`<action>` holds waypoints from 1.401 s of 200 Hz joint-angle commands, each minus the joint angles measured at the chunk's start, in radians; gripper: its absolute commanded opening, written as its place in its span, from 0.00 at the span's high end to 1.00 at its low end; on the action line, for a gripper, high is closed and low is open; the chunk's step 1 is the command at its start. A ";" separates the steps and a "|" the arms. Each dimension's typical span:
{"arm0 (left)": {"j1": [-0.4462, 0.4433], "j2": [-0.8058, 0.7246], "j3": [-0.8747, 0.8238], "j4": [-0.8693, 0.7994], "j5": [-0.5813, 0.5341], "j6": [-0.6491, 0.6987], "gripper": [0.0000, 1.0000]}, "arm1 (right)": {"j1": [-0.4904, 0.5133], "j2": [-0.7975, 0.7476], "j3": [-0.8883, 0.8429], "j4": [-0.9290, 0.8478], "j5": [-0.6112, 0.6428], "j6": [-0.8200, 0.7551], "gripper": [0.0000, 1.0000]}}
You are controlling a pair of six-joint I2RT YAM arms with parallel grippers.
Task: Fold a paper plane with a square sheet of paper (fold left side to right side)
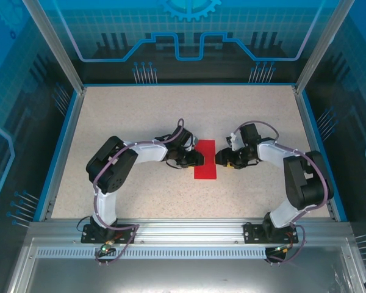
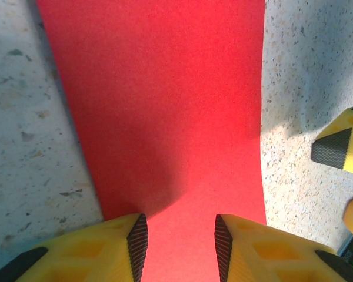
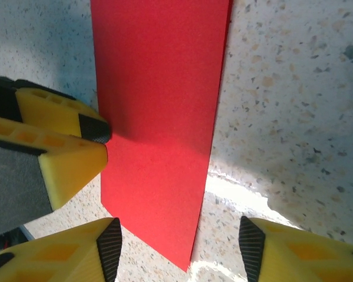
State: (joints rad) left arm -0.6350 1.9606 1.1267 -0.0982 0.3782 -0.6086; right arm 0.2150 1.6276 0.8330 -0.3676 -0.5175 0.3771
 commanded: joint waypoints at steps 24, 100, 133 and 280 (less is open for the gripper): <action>-0.015 0.008 -0.045 -0.045 -0.033 -0.014 0.60 | 0.013 0.069 0.040 -0.030 -0.051 0.048 0.49; -0.018 0.006 -0.049 -0.034 -0.032 -0.016 0.60 | 0.060 0.064 0.005 -0.044 -0.007 0.102 0.55; -0.018 0.006 -0.053 -0.027 -0.030 -0.017 0.60 | 0.086 0.067 0.004 -0.053 0.019 0.119 0.55; -0.020 0.009 -0.058 -0.008 -0.021 -0.021 0.61 | 0.167 0.082 0.037 -0.066 0.044 0.183 0.55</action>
State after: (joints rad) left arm -0.6353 1.9541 1.1076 -0.0677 0.3782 -0.6235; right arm 0.3420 1.6920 0.8600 -0.4179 -0.4450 0.5323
